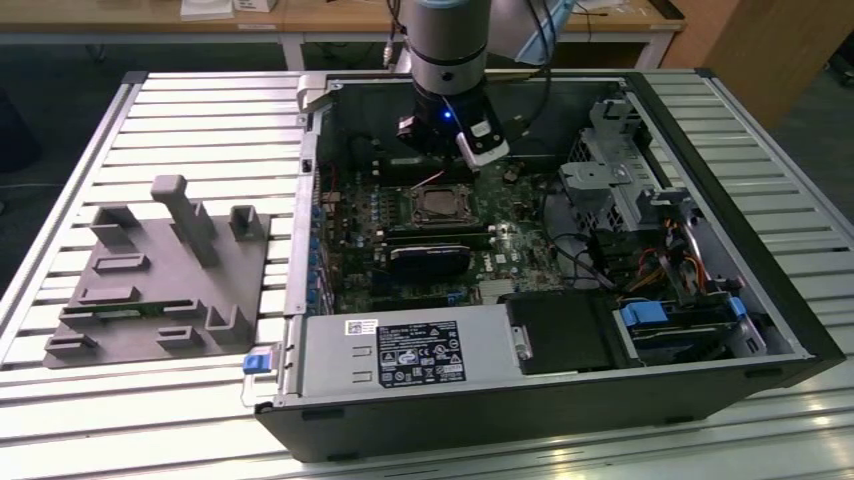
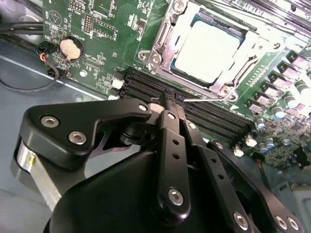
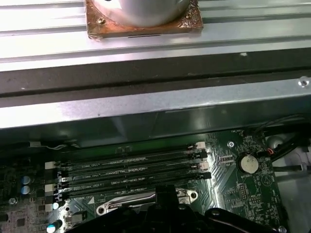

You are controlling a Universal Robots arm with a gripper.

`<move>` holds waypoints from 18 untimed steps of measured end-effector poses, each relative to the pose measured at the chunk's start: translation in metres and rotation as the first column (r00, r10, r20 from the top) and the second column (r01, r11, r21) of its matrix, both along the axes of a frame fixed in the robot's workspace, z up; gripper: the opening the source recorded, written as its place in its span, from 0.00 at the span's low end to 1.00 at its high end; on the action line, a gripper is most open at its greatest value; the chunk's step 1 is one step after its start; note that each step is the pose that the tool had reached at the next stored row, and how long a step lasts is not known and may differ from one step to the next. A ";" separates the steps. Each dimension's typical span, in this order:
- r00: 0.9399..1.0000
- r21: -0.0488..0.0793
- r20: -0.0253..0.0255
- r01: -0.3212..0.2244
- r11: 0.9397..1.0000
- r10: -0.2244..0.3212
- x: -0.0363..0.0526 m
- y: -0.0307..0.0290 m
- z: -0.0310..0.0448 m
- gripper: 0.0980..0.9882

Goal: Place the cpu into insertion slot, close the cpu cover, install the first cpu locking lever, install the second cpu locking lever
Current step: 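Install the first cpu locking lever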

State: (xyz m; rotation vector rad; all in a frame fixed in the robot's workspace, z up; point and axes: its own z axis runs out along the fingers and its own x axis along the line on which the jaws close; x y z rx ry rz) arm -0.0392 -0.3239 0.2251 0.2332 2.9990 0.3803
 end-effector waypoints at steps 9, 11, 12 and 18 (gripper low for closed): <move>1.000 -0.012 0.003 0.000 1.000 0.000 -0.0033 0.0003 -0.0091 0.01; 1.000 -0.017 0.003 0.000 1.000 0.000 -0.0039 0.0011 -0.0103 0.01; 1.000 -0.020 0.003 0.000 1.000 0.000 -0.0041 0.0016 -0.0108 0.01; 1.000 -0.032 0.010 0.000 0.999 0.000 -0.0060 0.0069 -0.0140 0.01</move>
